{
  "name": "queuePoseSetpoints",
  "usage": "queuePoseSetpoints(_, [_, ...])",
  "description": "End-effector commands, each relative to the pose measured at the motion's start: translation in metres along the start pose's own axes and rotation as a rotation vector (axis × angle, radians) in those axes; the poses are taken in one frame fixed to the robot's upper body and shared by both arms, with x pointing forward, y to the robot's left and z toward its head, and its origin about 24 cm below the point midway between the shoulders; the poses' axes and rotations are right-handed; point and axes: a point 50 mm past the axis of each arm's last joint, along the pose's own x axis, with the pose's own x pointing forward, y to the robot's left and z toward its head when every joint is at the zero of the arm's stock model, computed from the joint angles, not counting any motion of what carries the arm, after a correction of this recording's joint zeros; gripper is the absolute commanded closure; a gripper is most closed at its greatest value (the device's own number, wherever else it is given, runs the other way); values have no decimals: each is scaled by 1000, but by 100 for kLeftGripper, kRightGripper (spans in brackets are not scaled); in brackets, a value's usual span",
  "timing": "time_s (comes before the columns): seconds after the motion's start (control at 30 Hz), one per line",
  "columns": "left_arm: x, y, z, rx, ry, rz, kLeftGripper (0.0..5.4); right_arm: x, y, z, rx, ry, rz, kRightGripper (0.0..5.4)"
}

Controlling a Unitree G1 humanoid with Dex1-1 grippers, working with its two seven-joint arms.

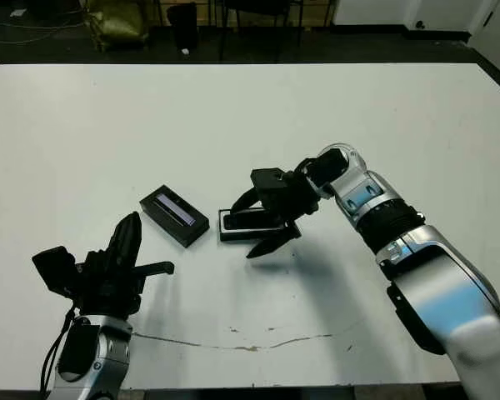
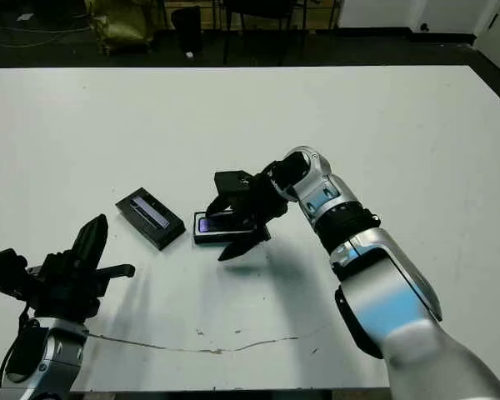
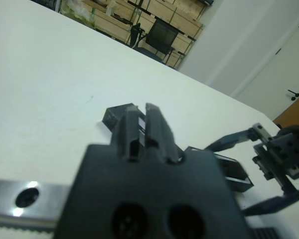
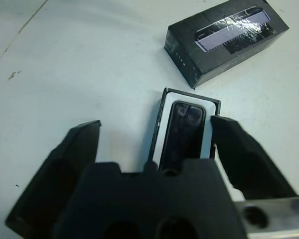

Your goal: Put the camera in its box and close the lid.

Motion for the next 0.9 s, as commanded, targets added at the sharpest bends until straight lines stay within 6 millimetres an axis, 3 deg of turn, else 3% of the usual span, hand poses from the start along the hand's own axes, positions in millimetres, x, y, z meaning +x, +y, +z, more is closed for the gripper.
queuePoseSetpoints(0.03, [-1,3,-4,15,28,12,540,1,2,-5,2,0,3,2])
queuePoseSetpoints(0.27, [-2,2,-4,13,29,9,540,-11,-2,-4,58,-71,-63,2])
queuePoseSetpoints(0.63, [-2,3,-4,16,31,14,540,-62,-8,15,71,-281,-222,2])
queuePoseSetpoints(0.9, [-2,3,-3,13,26,19,540,-98,13,30,254,-548,-549,2])
